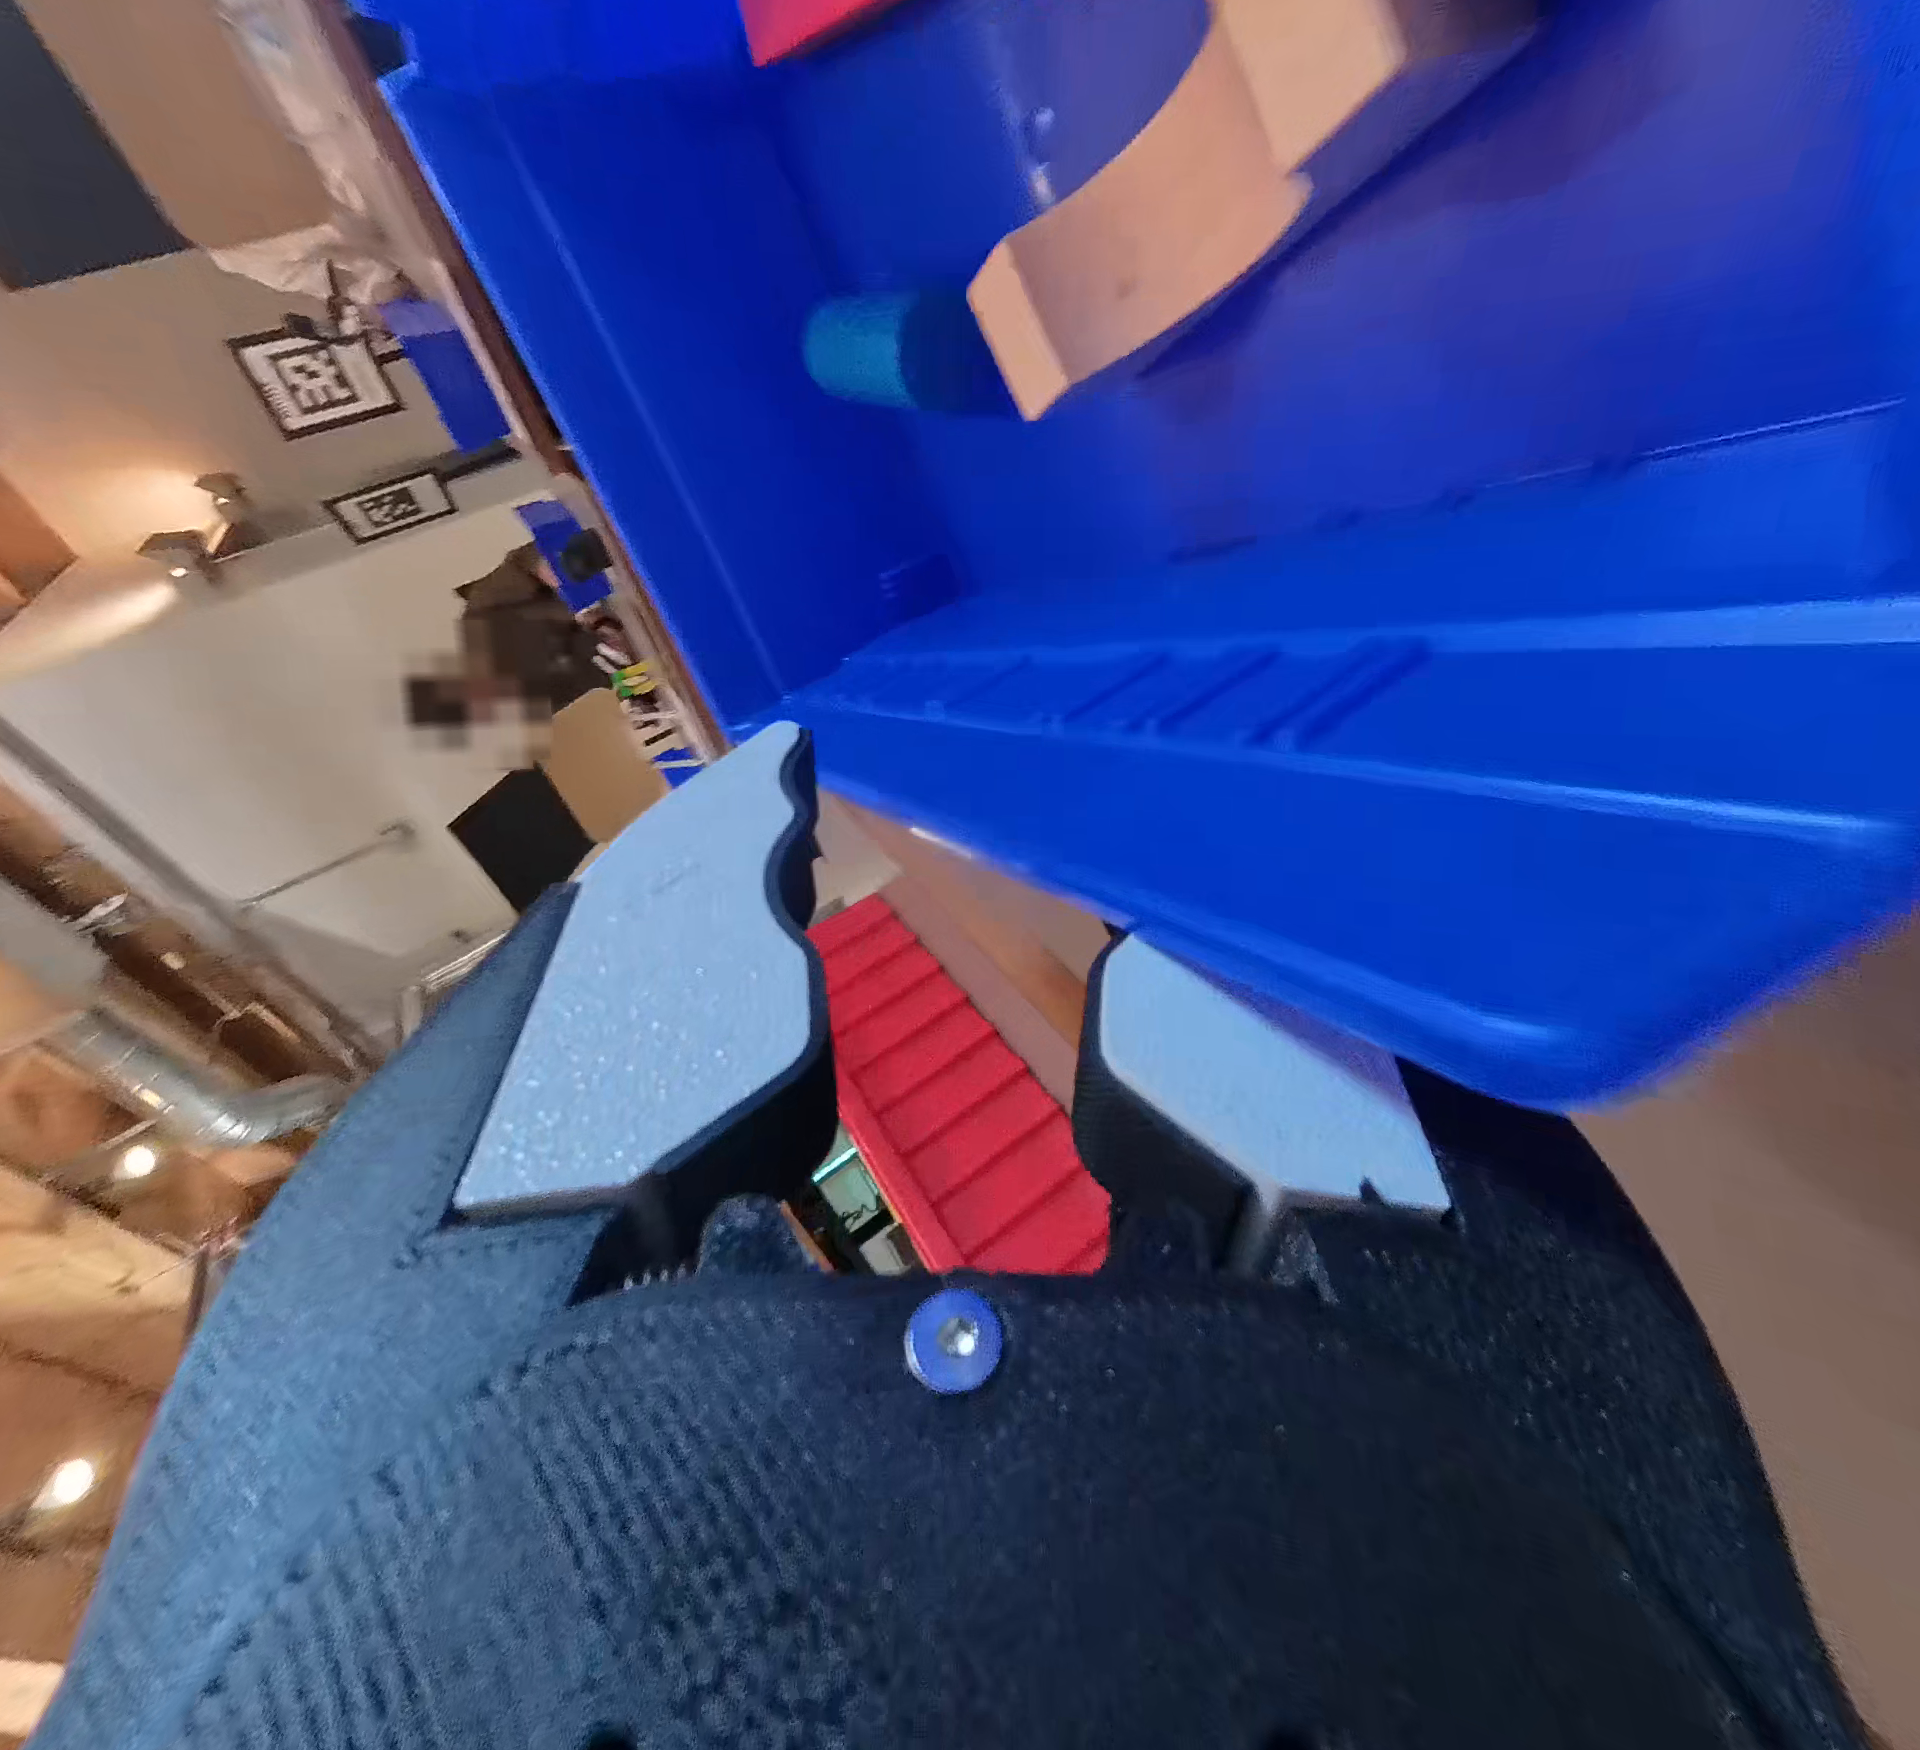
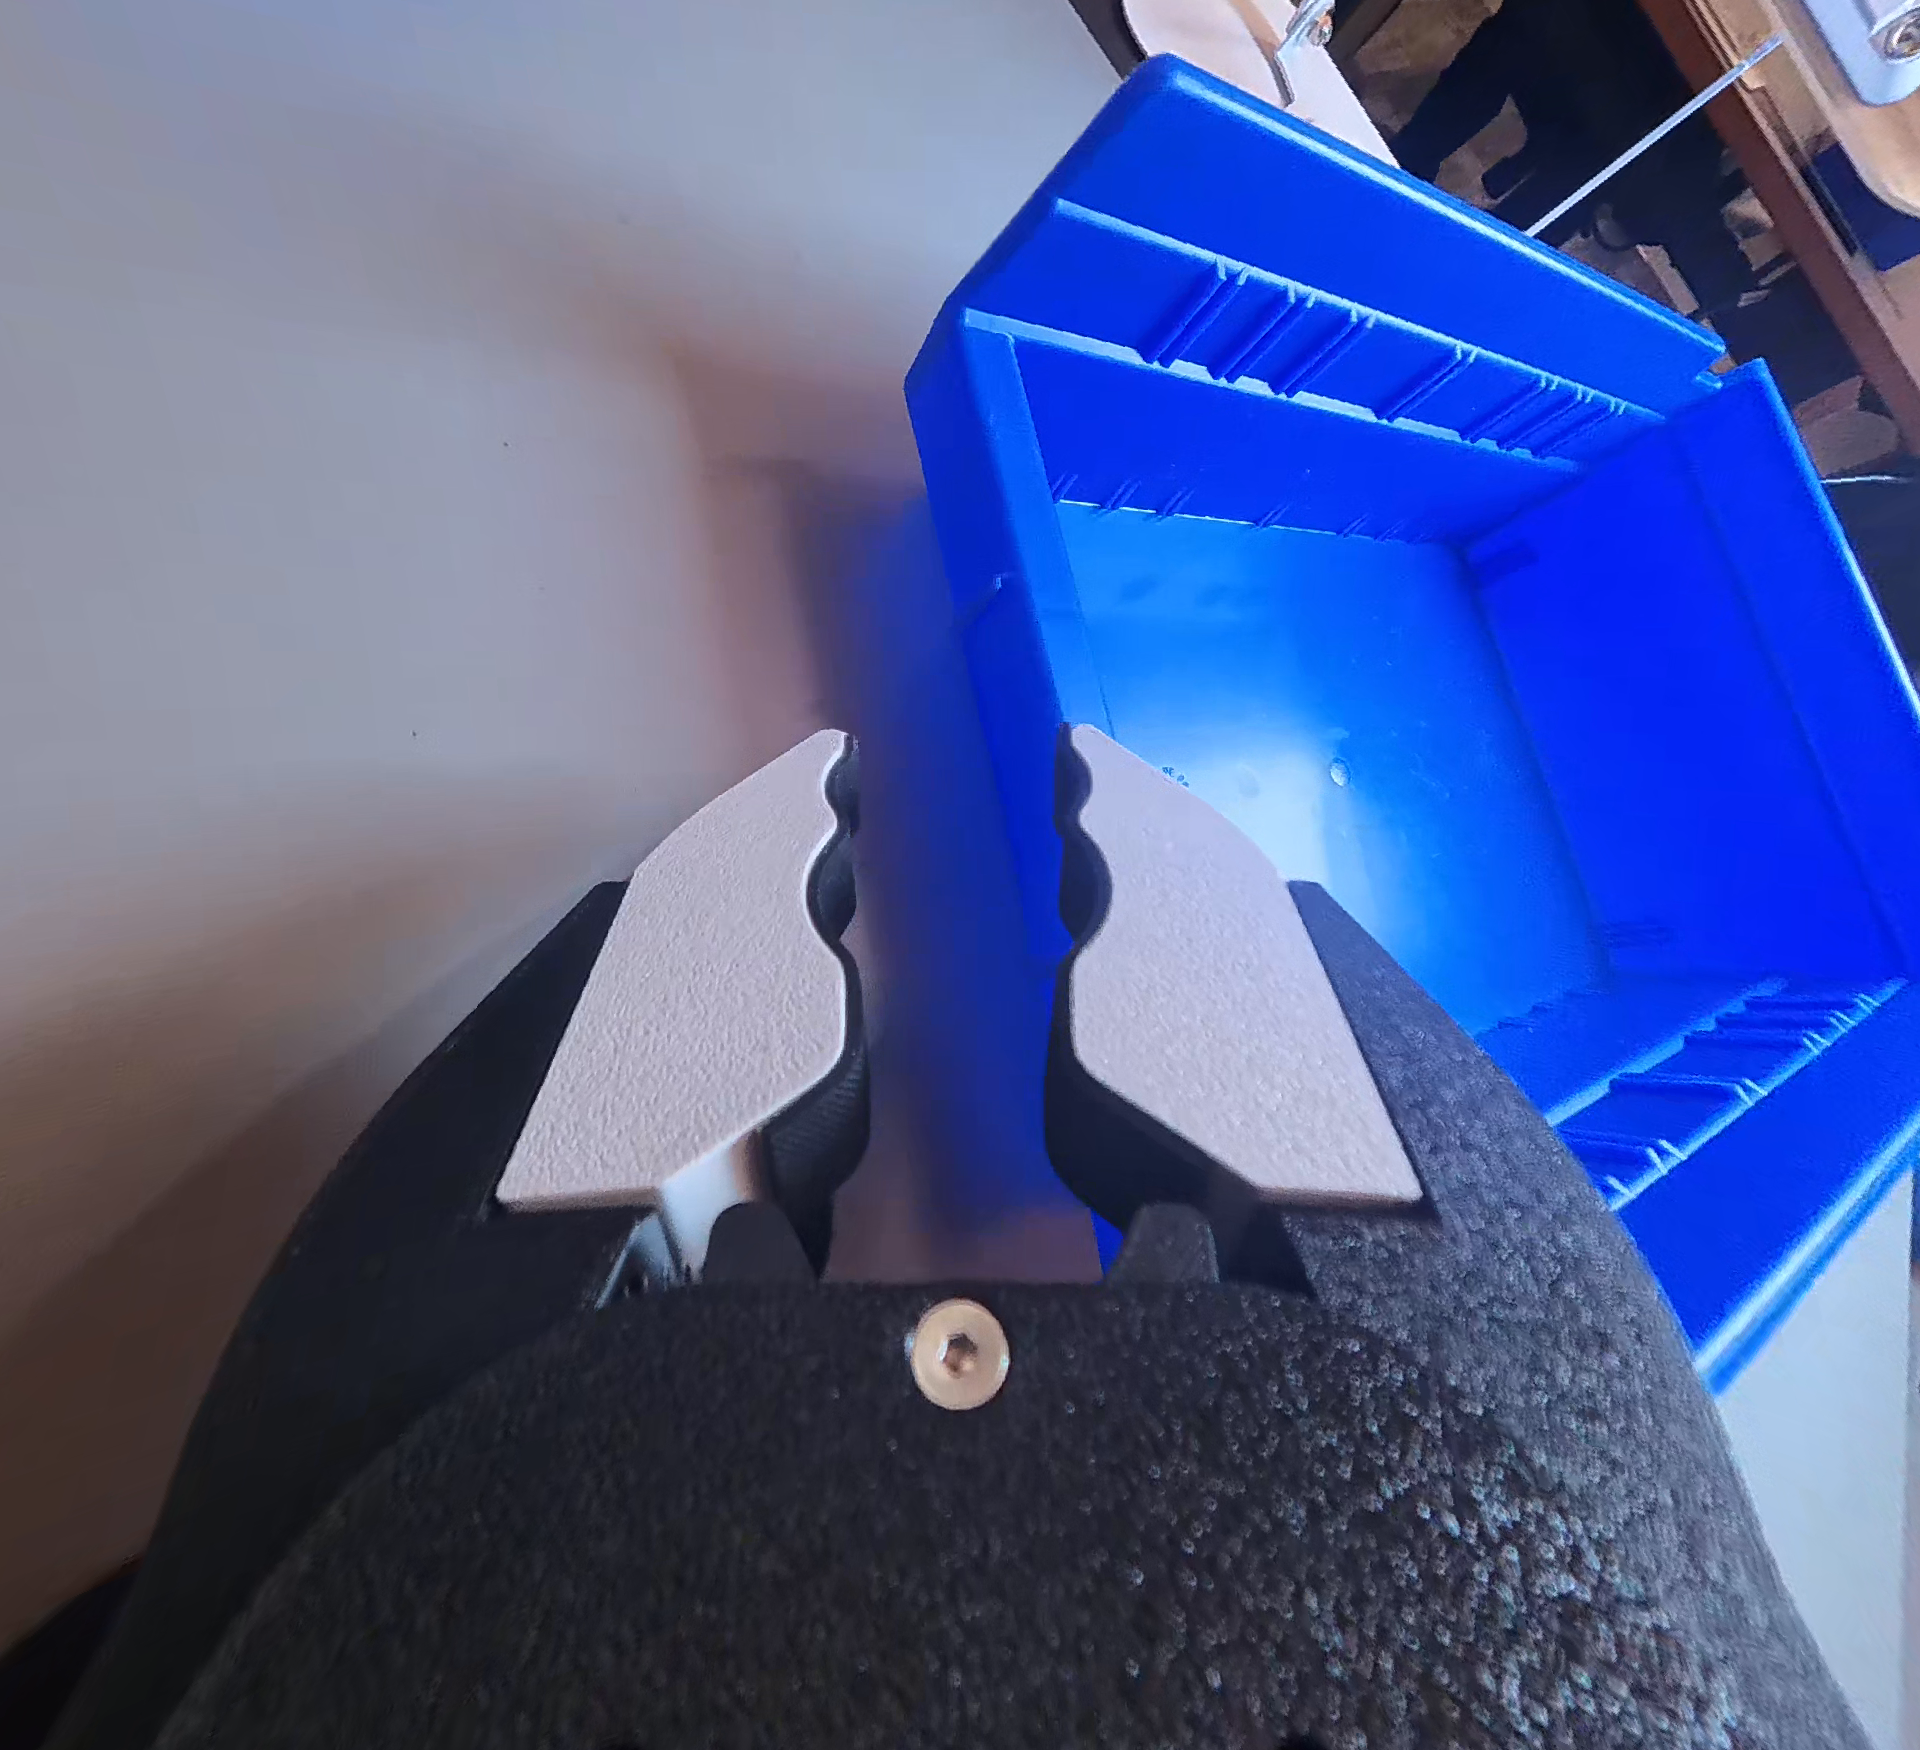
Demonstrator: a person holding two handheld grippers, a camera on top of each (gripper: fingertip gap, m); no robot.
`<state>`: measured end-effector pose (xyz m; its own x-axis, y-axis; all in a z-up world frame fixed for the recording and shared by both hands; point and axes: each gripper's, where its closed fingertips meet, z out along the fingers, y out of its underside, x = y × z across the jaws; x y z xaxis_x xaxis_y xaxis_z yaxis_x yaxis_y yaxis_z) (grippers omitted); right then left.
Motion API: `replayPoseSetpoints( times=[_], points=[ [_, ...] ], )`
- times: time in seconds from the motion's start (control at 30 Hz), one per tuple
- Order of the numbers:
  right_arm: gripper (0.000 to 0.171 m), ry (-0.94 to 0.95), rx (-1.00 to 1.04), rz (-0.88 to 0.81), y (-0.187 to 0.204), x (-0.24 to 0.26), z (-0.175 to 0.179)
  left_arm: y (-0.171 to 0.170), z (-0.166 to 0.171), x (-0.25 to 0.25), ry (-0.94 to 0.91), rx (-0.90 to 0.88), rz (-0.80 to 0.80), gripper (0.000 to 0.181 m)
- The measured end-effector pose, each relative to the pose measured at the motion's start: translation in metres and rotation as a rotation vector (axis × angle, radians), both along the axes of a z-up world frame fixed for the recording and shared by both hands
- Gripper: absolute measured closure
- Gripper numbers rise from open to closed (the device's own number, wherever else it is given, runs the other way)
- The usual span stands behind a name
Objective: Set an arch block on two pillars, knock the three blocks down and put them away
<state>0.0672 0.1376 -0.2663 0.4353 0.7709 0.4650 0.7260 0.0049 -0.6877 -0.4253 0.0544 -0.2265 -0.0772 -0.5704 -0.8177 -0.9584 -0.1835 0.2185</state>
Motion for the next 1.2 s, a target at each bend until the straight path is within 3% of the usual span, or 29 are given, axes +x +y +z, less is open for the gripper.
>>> replayPoseSetpoints(
  times=[0.07,0.1,0.13,0.2,0.27,0.33,0.47,0.6,0.7,0.8,0.97,1.03,1.1,1.2],
  points=[
    [0.135,0.007,-0.004,-0.006,0.001,0.001,0.001,0.015,0.006,-0.001,-0.019,0.046,0.006,0.120],
    [0.135,0.013,-0.008,-0.008,0.001,0.002,0.000,0.024,0.011,-0.002,-0.025,0.091,0.013,0.121],
    [0.135,0.016,-0.011,-0.009,0.002,0.002,0.000,0.034,0.020,-0.006,-0.010,0.161,0.024,0.134],
    [0.135,0.017,-0.012,-0.012,0.002,0.002,0.000,0.048,0.029,-0.007,-0.073,0.230,0.027,0.131],
    [0.135,0.018,-0.010,-0.011,0.001,0.002,0.000,0.057,0.034,-0.023,-0.094,0.270,0.130,0.132],
    [0.135,0.020,-0.005,-0.010,0.000,0.003,0.001,0.057,0.040,-0.040,-0.103,0.275,0.181,0.129],
    [0.135,0.042,-0.012,-0.004,0.000,0.002,0.003,0.043,0.063,-0.054,-0.372,0.342,0.306,0.133],
    [0.135,0.053,-0.023,0.001,0.000,-0.002,0.002,0.020,0.067,0.033,-0.980,0.148,0.337,0.132],
    [0.132,0.049,-0.014,0.000,-0.001,-0.003,0.002,-0.007,0.049,0.121,-1.116,-0.112,0.271,0.130],
    [0.130,0.034,0.014,-0.016,0.003,0.002,0.003,-0.020,0.004,0.167,-0.983,-0.244,0.257,0.125],
    [0.126,-0.033,-0.011,-0.044,0.014,0.010,-0.004,-0.008,-0.069,0.159,-0.624,-0.285,0.305,0.126],
    [0.120,-0.116,-0.053,-0.054,0.021,0.013,-0.011,0.000,-0.076,0.152,-0.507,-0.275,0.283,0.148],
    [0.120,-0.200,-0.096,-0.077,0.029,0.015,-0.018,0.006,-0.077,0.152,-0.441,-0.297,0.231,0.151],
    [0.137,-0.321,-0.114,-0.097,0.039,0.018,-0.026,0.016,-0.077,0.148,-0.423,-0.295,0.218,0.151]
  ],
)
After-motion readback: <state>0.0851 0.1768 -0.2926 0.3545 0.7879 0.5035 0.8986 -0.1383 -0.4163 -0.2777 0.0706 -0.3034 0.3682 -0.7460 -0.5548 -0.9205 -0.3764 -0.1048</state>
